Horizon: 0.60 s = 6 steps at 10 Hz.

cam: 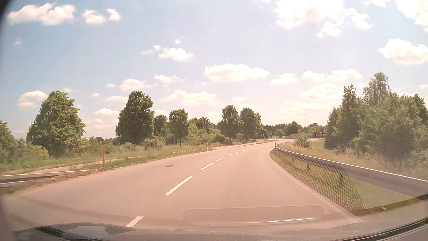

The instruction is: Follow the waypoints while adhering to traffic rules and regulations

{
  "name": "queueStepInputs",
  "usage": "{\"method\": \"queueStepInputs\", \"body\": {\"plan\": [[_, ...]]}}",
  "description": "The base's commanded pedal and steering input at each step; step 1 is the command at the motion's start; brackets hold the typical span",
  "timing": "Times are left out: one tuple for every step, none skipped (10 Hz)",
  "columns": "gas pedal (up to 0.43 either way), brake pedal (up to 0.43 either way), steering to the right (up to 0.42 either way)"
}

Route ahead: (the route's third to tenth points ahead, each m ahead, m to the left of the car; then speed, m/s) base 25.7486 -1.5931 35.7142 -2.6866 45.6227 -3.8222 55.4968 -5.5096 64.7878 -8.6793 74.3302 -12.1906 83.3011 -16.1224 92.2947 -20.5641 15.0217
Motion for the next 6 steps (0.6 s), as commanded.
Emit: {"method": "queueStepInputs", "body": {"plan": [[0.157,0.012,0.028],[0.157,0.012,0.027],[0.157,0.012,0.026],[0.15,0.012,0.026],[0.15,0.012,0.026],[0.15,0.012,0.026]]}}
